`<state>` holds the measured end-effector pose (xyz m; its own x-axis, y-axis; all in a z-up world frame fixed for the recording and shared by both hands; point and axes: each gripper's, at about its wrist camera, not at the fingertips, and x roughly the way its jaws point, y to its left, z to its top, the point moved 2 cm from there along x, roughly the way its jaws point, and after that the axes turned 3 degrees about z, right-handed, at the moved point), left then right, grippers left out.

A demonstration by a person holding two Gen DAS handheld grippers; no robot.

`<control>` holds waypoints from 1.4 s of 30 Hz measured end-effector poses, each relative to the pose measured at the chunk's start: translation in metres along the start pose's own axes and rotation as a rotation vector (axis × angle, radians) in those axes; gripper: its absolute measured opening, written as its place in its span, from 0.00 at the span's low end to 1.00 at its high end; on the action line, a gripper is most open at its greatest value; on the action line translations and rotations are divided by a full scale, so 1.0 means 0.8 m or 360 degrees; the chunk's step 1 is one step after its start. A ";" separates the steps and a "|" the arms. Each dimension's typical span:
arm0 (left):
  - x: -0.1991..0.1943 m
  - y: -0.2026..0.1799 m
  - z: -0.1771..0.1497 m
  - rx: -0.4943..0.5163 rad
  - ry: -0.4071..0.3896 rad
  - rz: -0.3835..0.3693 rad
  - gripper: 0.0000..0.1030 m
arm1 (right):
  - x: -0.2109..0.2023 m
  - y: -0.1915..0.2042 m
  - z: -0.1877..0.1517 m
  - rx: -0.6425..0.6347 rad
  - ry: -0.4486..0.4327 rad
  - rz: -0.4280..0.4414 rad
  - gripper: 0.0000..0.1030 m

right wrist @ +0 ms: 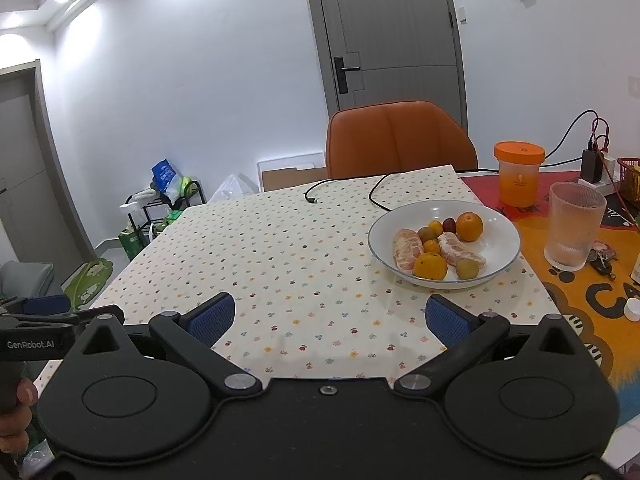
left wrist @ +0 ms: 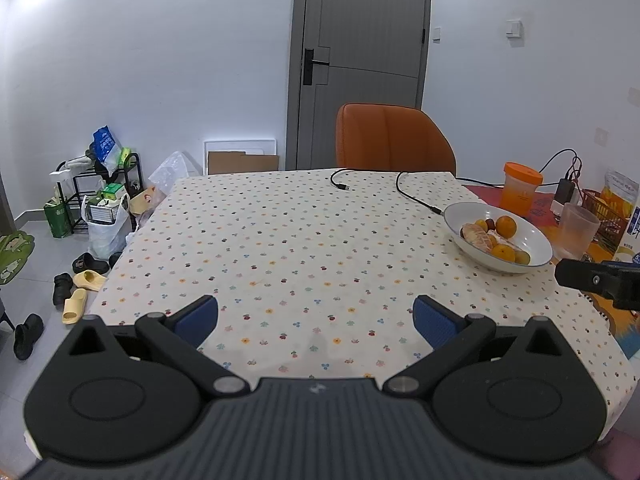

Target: Organize fruits

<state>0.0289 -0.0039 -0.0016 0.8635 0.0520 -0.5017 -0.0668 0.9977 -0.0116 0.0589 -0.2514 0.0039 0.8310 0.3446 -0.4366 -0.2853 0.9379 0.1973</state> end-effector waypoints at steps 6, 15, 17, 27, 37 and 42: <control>-0.001 0.001 0.000 -0.0004 0.0003 0.0000 1.00 | 0.000 0.001 0.000 -0.0006 -0.0004 0.0000 1.00; -0.001 0.001 0.000 0.0000 0.0005 -0.0005 1.00 | -0.002 0.002 0.001 -0.0008 -0.0008 0.0007 1.00; -0.001 0.000 0.000 0.0000 0.0005 -0.0005 1.00 | -0.002 0.002 0.001 -0.0019 -0.0010 -0.0002 1.00; -0.001 0.000 -0.001 0.0001 0.0002 -0.0007 1.00 | -0.001 0.006 -0.001 -0.0023 0.0001 0.0007 1.00; -0.004 -0.002 -0.001 0.0000 0.0000 -0.0037 1.00 | 0.000 0.003 -0.001 -0.0009 0.0000 0.0003 1.00; -0.003 -0.001 0.000 -0.0002 0.0005 -0.0035 1.00 | 0.001 0.003 -0.001 -0.0015 0.0001 0.0003 1.00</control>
<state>0.0272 -0.0046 -0.0005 0.8632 0.0296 -0.5040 -0.0482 0.9986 -0.0237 0.0583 -0.2491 0.0035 0.8302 0.3465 -0.4368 -0.2914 0.9376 0.1898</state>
